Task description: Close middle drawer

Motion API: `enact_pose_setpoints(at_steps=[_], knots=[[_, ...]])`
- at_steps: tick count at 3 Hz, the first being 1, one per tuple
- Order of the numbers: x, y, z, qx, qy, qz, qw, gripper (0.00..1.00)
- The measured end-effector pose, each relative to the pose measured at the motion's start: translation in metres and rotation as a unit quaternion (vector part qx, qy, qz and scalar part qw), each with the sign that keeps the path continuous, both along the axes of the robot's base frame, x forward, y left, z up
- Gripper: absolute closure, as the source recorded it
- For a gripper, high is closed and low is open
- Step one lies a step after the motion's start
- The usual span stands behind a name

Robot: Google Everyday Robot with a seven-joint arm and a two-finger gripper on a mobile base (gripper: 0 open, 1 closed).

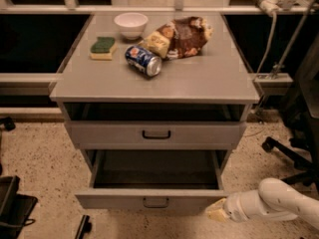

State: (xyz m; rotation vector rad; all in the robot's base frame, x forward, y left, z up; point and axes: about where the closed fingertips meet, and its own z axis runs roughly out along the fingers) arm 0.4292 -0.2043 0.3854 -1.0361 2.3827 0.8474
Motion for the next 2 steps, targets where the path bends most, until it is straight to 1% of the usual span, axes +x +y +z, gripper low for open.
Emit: enact_pose_setpoints(at_steps=[1,2], knots=[[0.031,0.006,0.006,-0.022,-0.047,0.004,0.9986,1.0],[0.066,0.005,0.014,-0.064,-0.095,-0.019,0.9932,1.0]])
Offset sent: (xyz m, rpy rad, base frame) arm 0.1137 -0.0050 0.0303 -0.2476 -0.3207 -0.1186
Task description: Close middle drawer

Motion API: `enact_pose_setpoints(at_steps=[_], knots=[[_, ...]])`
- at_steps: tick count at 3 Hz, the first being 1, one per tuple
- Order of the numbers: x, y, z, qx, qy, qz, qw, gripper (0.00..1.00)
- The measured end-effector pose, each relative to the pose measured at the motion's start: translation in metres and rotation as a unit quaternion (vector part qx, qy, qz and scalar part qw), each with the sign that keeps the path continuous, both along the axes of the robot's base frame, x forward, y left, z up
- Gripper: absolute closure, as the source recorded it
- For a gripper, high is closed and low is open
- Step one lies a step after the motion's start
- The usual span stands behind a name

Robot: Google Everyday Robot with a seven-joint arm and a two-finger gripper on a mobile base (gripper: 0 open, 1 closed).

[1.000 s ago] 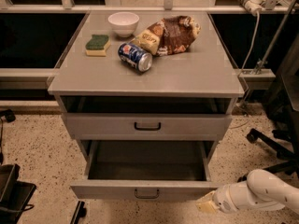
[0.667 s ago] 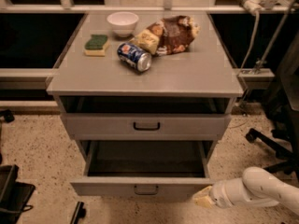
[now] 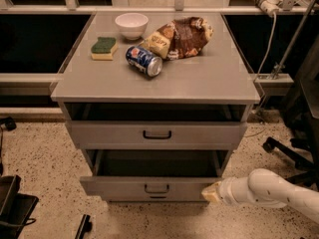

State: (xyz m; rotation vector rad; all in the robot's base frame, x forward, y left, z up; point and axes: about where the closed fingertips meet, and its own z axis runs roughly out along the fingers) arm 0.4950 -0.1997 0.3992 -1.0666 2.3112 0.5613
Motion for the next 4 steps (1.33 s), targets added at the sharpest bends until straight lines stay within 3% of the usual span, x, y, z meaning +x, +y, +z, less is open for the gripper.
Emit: enact_pose_setpoints(at_steps=[1,2,4], knots=[[0.032,0.001,0.011,-0.048,-0.041,-0.022,0.9978,1.0],[0.043,0.001,0.013,-0.052,-0.057,-0.033,0.9965,1.0],[0.056,0.006,0.006,-0.049,-0.067,-0.025,0.9963,1.0]])
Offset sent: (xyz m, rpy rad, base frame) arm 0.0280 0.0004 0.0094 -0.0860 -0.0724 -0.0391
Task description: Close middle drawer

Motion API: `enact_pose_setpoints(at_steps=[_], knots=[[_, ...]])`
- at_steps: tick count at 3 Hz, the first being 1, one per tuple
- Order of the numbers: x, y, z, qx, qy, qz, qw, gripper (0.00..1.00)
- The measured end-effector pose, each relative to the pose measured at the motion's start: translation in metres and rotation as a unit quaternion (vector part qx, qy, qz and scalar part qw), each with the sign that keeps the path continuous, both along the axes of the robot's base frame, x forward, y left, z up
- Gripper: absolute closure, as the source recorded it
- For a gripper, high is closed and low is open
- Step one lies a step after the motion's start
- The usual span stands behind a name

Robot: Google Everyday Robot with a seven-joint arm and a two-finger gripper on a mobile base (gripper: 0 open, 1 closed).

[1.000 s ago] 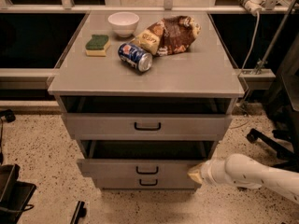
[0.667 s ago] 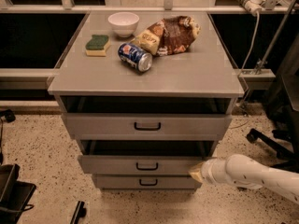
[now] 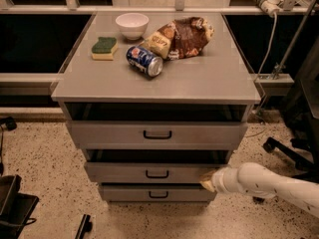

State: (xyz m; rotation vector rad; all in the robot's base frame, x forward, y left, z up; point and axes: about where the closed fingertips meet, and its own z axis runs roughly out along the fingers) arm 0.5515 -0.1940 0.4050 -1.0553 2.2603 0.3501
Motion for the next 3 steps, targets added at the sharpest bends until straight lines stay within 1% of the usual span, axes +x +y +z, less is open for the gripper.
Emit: enact_pose_setpoints(at_steps=[1,2,3], knots=[[0.0271,0.008,-0.0115,0.005,-0.019,0.003,0.9998,1.0],[0.0358,0.0103,-0.014,0.005,-0.028,0.004,0.9996,1.0],[0.0359,0.0108,-0.0165,0.004,-0.025,0.005,0.9997,1.0]])
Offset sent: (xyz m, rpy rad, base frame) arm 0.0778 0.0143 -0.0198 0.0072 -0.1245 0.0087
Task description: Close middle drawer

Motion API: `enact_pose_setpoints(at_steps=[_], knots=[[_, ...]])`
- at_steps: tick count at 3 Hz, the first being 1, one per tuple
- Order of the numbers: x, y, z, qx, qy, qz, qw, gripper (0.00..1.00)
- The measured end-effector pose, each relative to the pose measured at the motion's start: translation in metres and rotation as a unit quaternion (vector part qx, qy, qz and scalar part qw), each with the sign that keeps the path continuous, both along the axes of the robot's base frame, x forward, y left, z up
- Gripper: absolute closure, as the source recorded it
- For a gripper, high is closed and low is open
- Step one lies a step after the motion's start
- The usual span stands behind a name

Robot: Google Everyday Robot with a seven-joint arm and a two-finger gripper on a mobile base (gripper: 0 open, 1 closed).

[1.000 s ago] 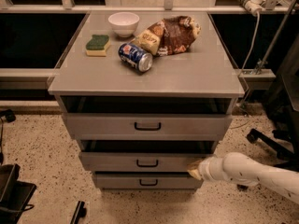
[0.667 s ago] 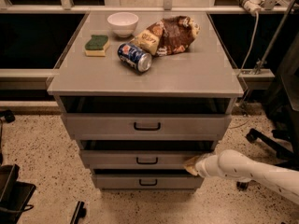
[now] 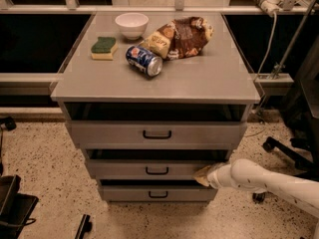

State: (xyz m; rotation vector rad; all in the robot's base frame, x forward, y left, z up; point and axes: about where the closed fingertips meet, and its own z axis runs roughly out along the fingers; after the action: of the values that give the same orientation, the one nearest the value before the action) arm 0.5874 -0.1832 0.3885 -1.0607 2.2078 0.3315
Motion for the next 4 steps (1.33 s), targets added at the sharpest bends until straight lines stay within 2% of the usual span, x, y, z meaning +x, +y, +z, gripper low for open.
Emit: enact_pose_setpoints(at_steps=[1,2,3,4], knots=[[-0.002,-0.017,0.007,0.003,0.005,-0.018,0.9998,1.0],[-0.037,-0.031,0.014,0.02,0.054,-0.028,0.998,1.0],[-0.057,-0.022,0.013,0.029,0.087,-0.005,0.9958,0.81],[-0.057,-0.022,0.013,0.029,0.087,-0.005,0.9958,0.58]])
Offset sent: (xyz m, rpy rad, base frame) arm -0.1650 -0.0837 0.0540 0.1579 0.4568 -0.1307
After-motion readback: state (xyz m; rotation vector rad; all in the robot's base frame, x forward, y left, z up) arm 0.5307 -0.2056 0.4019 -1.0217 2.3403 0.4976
